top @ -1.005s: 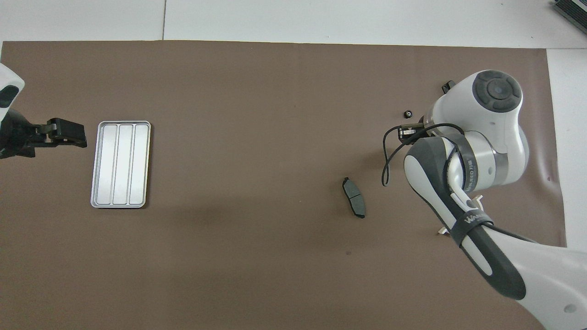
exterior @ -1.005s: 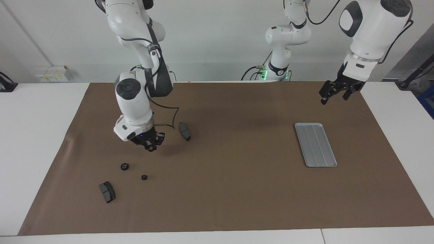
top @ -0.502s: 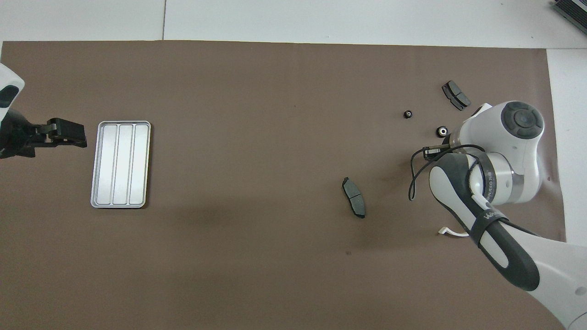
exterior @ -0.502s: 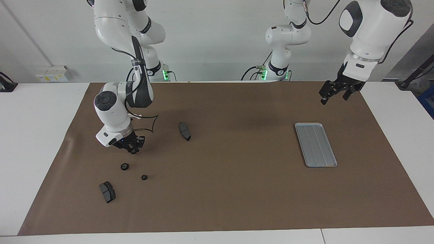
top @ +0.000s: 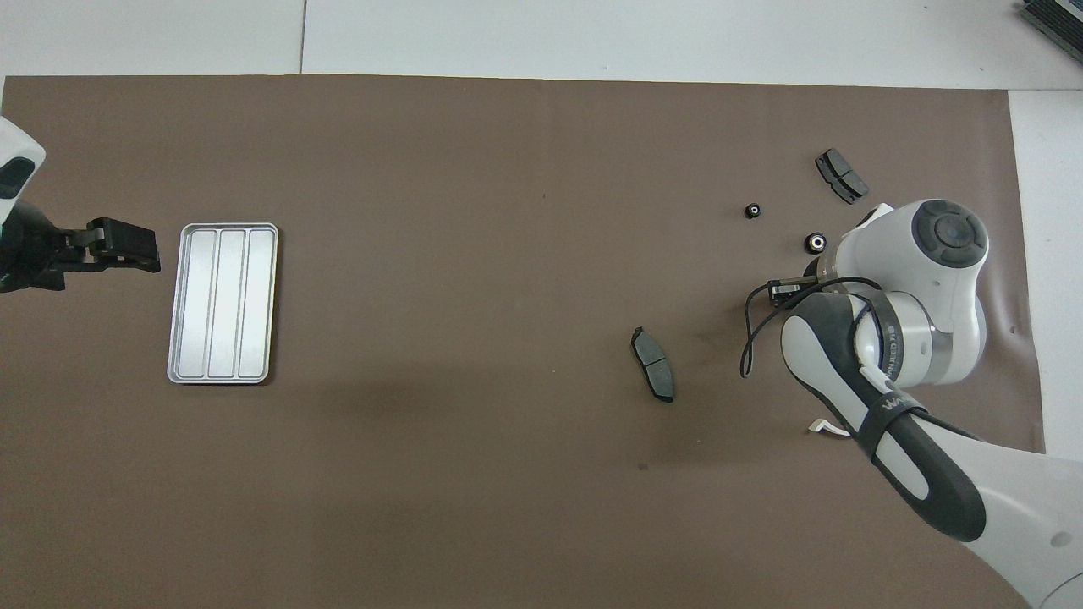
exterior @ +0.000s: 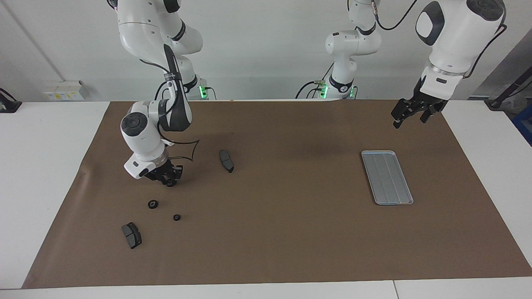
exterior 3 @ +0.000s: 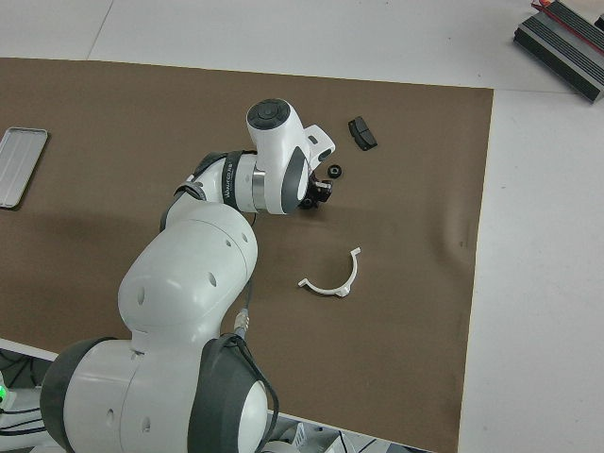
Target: Place bearing gear from tray to pile
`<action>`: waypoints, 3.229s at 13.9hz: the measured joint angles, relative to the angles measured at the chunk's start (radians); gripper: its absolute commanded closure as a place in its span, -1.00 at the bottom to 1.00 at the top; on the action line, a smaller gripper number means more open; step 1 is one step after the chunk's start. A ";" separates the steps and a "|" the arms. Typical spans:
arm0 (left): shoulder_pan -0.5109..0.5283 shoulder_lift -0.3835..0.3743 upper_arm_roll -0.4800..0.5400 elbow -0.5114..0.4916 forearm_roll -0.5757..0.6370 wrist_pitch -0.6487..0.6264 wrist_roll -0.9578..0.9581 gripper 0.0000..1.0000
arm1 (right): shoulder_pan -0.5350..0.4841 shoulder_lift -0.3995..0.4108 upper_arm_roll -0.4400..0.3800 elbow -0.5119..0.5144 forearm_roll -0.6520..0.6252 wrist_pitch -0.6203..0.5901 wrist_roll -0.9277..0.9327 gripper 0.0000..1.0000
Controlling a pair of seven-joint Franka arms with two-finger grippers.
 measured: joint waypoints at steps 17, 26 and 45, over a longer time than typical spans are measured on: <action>0.000 0.000 0.000 0.000 0.000 0.000 0.000 -1.00 | -0.092 -0.284 -0.026 0.266 -0.011 -0.474 0.039 -1.00; 0.000 0.000 0.000 0.000 0.000 0.000 0.000 -1.00 | -0.162 -0.378 0.009 0.368 -0.016 -0.699 0.013 -1.00; 0.019 0.000 0.001 -0.009 -0.047 0.042 0.066 -1.00 | -0.154 -0.382 0.064 0.340 -0.044 -0.764 0.032 -1.00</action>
